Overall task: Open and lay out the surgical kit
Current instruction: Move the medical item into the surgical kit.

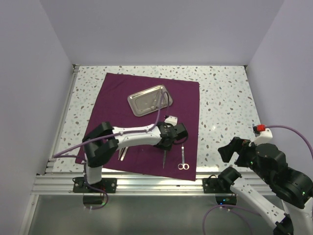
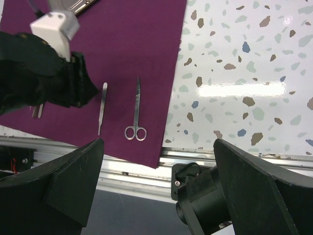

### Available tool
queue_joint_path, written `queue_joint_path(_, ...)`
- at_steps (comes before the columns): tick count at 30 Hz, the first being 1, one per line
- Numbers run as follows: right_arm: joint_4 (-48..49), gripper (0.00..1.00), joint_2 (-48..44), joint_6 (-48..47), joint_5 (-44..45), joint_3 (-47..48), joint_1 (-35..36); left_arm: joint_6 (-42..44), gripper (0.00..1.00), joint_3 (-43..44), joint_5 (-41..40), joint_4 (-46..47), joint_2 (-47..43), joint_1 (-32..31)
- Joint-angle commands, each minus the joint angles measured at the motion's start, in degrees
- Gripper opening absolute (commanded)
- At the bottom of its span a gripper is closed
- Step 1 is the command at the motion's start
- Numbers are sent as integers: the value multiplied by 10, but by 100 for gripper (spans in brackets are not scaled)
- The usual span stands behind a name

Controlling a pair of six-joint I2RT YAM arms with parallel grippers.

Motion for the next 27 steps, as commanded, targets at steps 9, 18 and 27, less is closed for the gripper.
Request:
queue_joint_path(9,-116,98,-18,7,12,27,2,-39,41,-9,37,33,27,-11)
queue_joint_path(18,-104,98,-17,3,13,14,3,-43,41,5,41,35,36,-28)
queue_joint_path(27,-98,98,-14,1,18,14,3,-65,40,-23,14,-16,49,-25)
